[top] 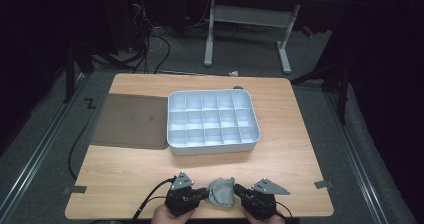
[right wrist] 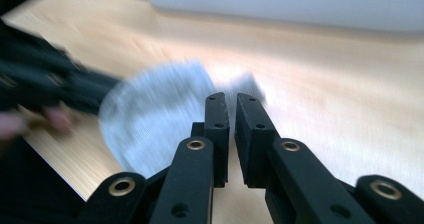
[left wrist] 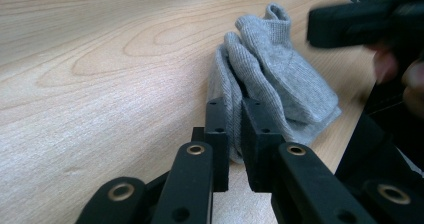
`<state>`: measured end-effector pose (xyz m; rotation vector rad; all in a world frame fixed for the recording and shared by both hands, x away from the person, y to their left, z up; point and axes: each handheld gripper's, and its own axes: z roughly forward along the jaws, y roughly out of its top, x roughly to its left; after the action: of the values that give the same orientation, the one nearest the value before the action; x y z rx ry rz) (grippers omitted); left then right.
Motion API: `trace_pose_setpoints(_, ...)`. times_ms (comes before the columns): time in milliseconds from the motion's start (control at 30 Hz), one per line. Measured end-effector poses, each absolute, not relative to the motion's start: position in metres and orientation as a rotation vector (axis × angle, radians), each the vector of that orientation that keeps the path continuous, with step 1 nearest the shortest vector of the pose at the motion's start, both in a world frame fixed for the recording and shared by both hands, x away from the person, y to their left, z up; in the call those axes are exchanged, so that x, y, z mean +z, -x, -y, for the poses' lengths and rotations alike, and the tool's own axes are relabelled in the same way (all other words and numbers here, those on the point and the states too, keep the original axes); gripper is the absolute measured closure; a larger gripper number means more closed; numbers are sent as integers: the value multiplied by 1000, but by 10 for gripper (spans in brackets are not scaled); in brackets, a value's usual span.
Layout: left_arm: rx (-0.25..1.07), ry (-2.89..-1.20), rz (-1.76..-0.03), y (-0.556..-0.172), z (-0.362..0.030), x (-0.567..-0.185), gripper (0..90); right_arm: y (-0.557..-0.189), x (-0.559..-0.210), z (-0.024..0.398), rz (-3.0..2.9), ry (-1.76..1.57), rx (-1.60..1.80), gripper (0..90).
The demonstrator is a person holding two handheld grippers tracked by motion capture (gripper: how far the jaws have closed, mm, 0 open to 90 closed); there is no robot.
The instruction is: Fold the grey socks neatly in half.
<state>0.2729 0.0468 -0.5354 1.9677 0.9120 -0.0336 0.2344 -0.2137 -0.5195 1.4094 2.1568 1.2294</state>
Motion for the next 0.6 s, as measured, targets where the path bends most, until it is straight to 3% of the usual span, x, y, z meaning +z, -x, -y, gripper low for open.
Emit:
trace_pose_setpoints(300,1,-1965,-940,-274,-43,-535,849,-241,-521,187,-2208,-1331,1203,861)
trace_pose_setpoints(600,26,-1967,-942,-275,-39,-535,849,-239,-518,187,-2212,-1316,1171,864)
